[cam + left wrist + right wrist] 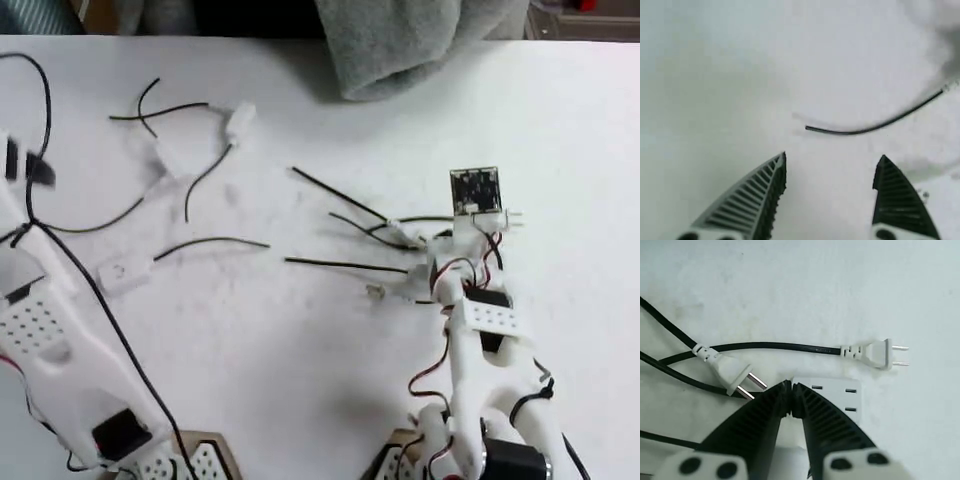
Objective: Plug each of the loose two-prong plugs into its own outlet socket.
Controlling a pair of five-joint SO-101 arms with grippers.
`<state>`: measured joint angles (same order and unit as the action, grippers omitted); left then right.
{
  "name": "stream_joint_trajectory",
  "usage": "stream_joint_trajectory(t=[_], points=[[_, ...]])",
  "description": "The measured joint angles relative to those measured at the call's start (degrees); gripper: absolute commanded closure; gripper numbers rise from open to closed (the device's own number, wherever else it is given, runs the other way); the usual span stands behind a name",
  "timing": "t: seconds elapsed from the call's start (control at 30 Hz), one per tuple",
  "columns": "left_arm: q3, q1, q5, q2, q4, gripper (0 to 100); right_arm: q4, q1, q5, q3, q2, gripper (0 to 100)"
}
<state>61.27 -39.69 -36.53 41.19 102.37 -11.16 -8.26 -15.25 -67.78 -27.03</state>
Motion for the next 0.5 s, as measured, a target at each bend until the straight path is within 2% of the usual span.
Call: stream_joint_trajectory(t=[0.1,0.2,0.37,0.5], points=[[-12.04,0.0,-11.69,-5.89,0.0,72,0.0,-0.18,0.0,0.0,0.97,97.8],[-22.86,-0.26,-18.2,-13.01,0.0,72,0.0,-0.09,0.0,0.0,1.05,97.8],[-38.68,2.9,-20.4,-23.82,-0.7,72,0.0,-0.09,0.0,0.0,1.05,97.8],[-50.99,7.03,-21.45,-29.45,-5.54,72,0.0,-0.09,-0.09,0.0,1.05,97.8]])
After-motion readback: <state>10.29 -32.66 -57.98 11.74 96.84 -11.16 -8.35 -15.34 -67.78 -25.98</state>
